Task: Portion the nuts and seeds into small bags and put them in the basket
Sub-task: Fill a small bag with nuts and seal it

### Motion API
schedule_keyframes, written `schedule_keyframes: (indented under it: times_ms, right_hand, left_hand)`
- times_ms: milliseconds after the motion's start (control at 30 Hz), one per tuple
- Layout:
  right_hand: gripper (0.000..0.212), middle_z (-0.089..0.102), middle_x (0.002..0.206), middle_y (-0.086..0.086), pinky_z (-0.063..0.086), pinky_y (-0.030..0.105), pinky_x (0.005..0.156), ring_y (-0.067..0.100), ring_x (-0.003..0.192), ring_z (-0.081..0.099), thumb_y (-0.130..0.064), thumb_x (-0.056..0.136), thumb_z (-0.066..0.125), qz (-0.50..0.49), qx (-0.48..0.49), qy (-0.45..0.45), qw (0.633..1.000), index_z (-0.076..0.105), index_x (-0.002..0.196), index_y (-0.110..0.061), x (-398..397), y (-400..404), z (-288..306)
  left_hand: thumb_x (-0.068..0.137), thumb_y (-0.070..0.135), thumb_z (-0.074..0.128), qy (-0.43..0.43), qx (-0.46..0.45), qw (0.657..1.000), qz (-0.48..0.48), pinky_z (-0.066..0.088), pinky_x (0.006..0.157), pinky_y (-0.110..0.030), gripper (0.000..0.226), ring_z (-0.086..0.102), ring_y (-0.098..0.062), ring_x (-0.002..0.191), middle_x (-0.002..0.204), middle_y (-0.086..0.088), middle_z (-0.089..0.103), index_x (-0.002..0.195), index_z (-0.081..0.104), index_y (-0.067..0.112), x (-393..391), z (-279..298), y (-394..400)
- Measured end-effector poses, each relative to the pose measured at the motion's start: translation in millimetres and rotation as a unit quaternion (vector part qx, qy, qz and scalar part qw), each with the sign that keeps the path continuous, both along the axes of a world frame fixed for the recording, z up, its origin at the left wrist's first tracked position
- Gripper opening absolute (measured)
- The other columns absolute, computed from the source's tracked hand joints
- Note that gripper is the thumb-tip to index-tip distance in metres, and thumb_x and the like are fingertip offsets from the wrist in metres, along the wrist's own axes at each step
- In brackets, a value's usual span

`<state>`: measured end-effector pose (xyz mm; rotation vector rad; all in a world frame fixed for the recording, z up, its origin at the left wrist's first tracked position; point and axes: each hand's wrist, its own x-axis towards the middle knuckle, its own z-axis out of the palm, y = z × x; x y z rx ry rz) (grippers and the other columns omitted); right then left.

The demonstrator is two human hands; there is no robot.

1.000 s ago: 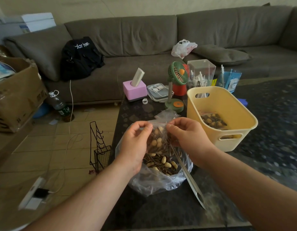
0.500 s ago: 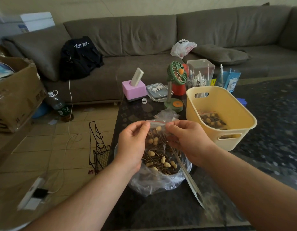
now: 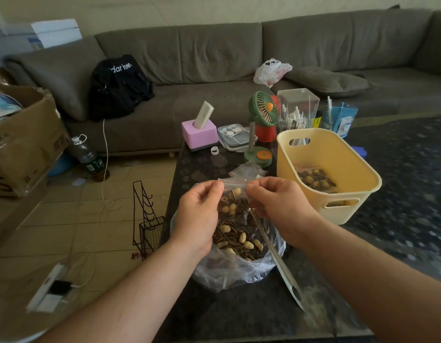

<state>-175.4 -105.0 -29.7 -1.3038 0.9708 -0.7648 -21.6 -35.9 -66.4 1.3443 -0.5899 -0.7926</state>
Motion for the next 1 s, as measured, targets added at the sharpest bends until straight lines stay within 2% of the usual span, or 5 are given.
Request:
schedule_keyframes:
  times_ms: [133, 367, 633, 767, 1000]
  right_hand:
    - [0.013, 0.075, 0.085, 0.005, 0.056, 0.033, 0.074, 0.015, 0.078, 0.066, -0.021, 0.099, 0.071, 0.024, 0.011, -0.007, 1.0, 0.077, 0.092, -0.012, -0.8, 1.0, 2.1]
    - [0.013, 0.074, 0.075, -0.001, 0.054, 0.018, 0.059, 0.005, 0.066, 0.07, -0.018, 0.101, 0.068, 0.025, 0.005, -0.016, 1.0, 0.074, 0.094, -0.009, 0.9, 2.9, 3.1]
    - [0.015, 0.075, 0.081, 0.004, 0.06, 0.027, 0.069, 0.015, 0.077, 0.073, -0.02, 0.102, 0.067, 0.017, 0.009, -0.021, 1.0, 0.074, 0.094, -0.01, 0.9, 3.2, 2.9]
    - [0.011, 0.073, 0.075, -0.004, 0.055, 0.021, 0.064, 0.005, 0.068, 0.068, -0.022, 0.1, 0.07, 0.022, -0.009, -0.011, 1.0, 0.075, 0.095, -0.013, 0.1, 2.7, 2.3]
    - [0.012, 0.073, 0.078, 0.001, 0.053, 0.017, 0.062, 0.007, 0.069, 0.067, -0.02, 0.098, 0.073, 0.02, -0.04, -0.01, 0.999, 0.075, 0.091, -0.01, 3.1, 2.7, -1.6]
  left_hand:
    - [0.101, 0.038, 0.071, -0.002, -0.005, 1.0, -0.004, 0.061, 0.097, -0.055, 0.015, 0.077, -0.028, 0.109, 0.109, -0.005, 0.081, 0.109, 0.079, 0.028, 1.4, -0.8, 0.3]
    - [0.103, 0.034, 0.069, 0.009, -0.004, 1.0, -0.025, 0.061, 0.097, -0.055, 0.017, 0.077, -0.027, 0.109, 0.11, -0.006, 0.081, 0.111, 0.079, 0.024, -1.3, 1.9, 2.3]
    - [0.103, 0.031, 0.07, -0.015, -0.007, 0.998, -0.054, 0.06, 0.1, -0.055, 0.013, 0.075, -0.026, 0.112, 0.111, -0.003, 0.081, 0.109, 0.081, 0.027, -3.5, 2.7, 3.9]
    - [0.102, 0.03, 0.072, -0.019, -0.008, 0.999, -0.048, 0.059, 0.102, -0.056, 0.011, 0.075, -0.028, 0.114, 0.112, -0.004, 0.08, 0.106, 0.082, 0.03, -1.1, 2.7, 4.1]
    - [0.103, 0.03, 0.07, -0.029, -0.013, 0.998, -0.053, 0.059, 0.101, -0.057, 0.012, 0.074, -0.028, 0.115, 0.113, -0.004, 0.08, 0.107, 0.081, 0.029, -1.9, 2.3, 4.3]
